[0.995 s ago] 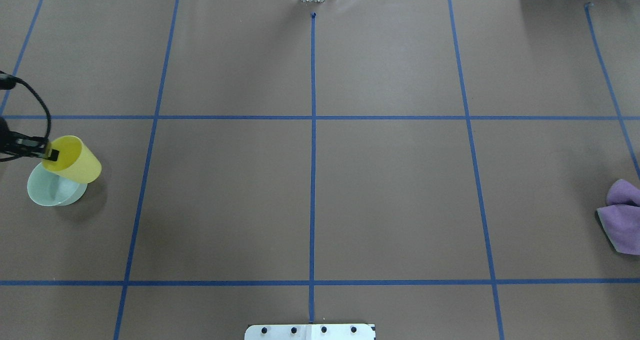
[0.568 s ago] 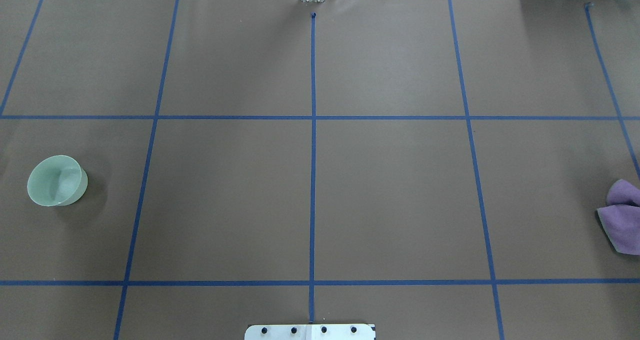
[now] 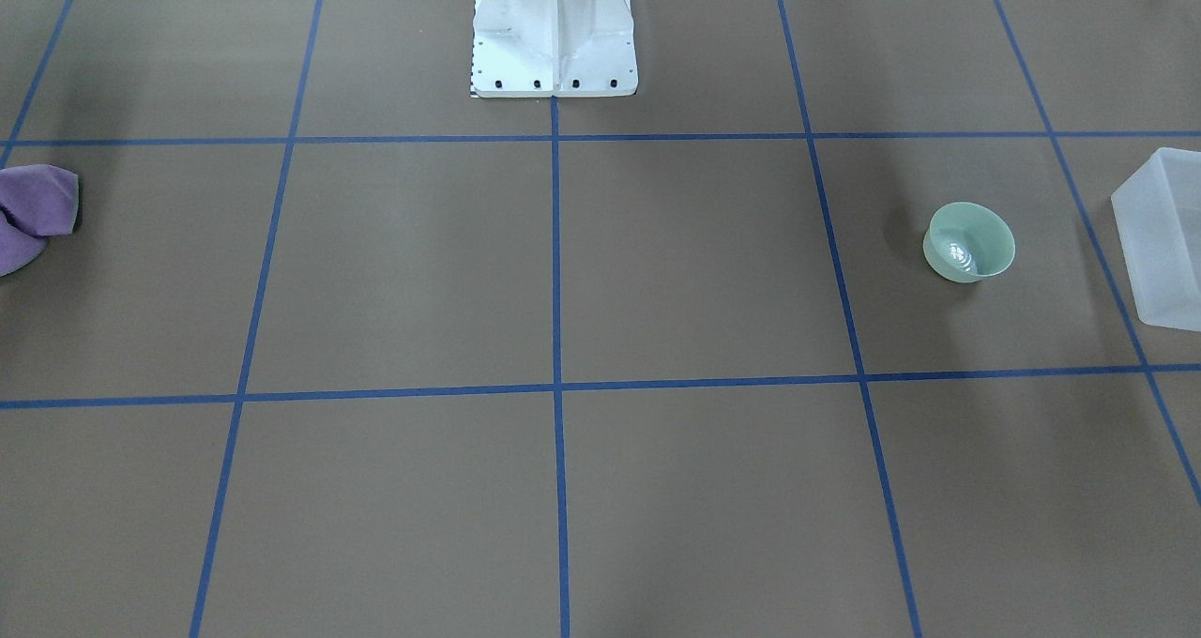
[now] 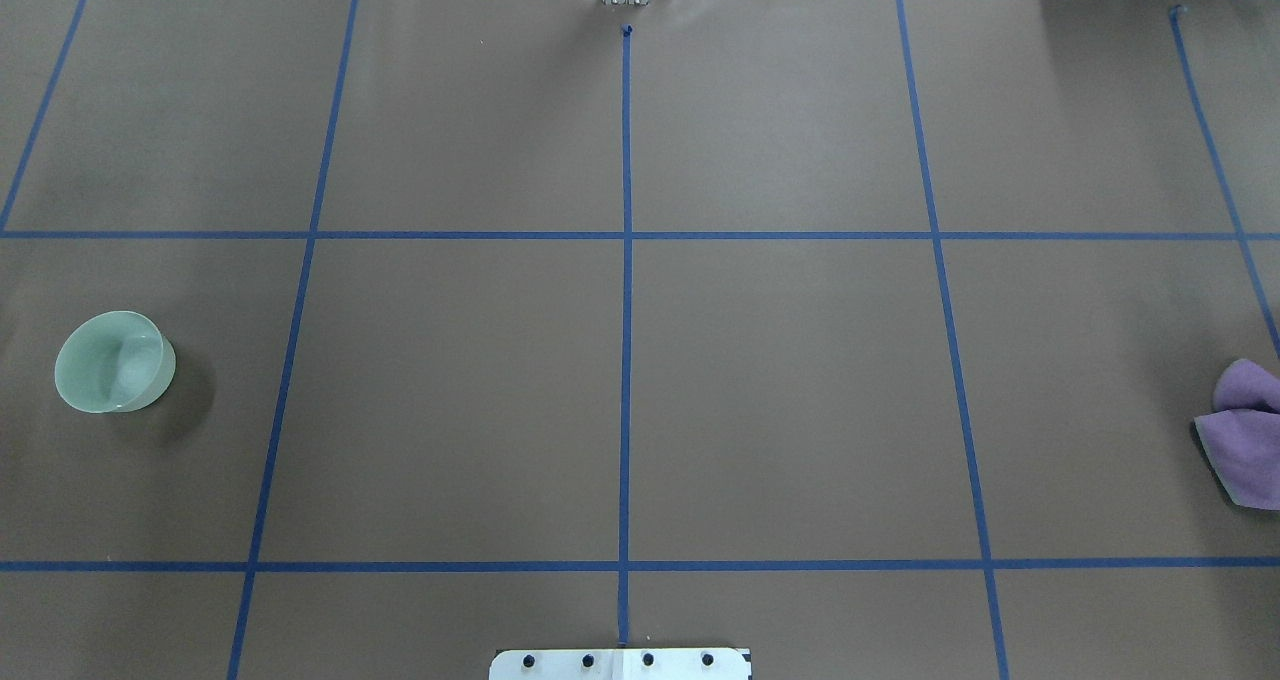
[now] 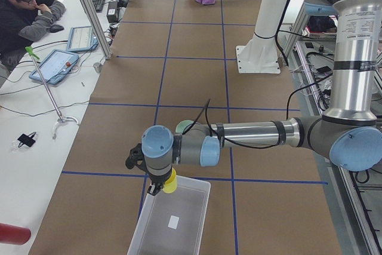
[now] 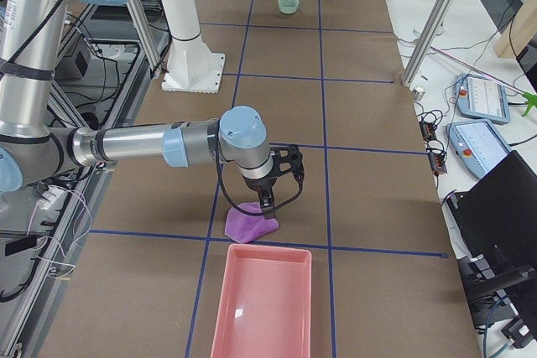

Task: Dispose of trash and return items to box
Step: 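Lift the yellow cup with the left gripper and carry it over the clear bin, then lower the yellow cup into the clear bin and open the left gripper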

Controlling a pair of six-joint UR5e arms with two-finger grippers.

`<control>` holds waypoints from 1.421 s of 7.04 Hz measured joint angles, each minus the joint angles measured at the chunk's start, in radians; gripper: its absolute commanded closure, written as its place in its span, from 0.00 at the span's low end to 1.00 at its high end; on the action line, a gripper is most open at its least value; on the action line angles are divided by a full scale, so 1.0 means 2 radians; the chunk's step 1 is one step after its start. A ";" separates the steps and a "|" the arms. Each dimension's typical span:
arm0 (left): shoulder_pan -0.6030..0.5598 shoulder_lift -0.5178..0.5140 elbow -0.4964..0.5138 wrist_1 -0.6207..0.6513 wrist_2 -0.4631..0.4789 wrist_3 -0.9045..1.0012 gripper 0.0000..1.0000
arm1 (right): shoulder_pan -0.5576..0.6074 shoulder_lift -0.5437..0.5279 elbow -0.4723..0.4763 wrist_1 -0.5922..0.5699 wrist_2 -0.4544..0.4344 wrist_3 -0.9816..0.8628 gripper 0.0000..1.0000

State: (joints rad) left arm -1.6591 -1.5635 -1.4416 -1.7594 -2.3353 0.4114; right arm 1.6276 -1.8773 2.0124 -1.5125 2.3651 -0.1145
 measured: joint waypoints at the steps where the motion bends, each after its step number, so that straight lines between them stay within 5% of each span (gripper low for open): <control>1: -0.002 0.000 0.048 -0.057 -0.016 -0.024 1.00 | 0.000 0.000 0.000 0.000 0.002 0.000 0.00; 4: 0.006 0.000 0.143 -0.220 -0.032 -0.130 1.00 | 0.000 0.001 0.000 0.001 0.002 0.000 0.00; 8: 0.065 -0.005 0.155 -0.284 -0.023 -0.285 1.00 | 0.000 0.002 0.000 0.001 0.002 0.000 0.00; 9: 0.073 -0.006 0.156 -0.292 -0.014 -0.303 0.16 | 0.000 0.002 0.000 0.001 0.002 0.000 0.00; 10: 0.076 -0.008 0.158 -0.295 -0.009 -0.303 0.02 | 0.000 0.003 -0.001 0.001 0.002 0.000 0.00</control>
State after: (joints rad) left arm -1.5071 -1.5791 -1.1266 -2.3494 -2.3540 -0.1940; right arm 1.6275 -1.8720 2.0112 -1.5110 2.3685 -0.1136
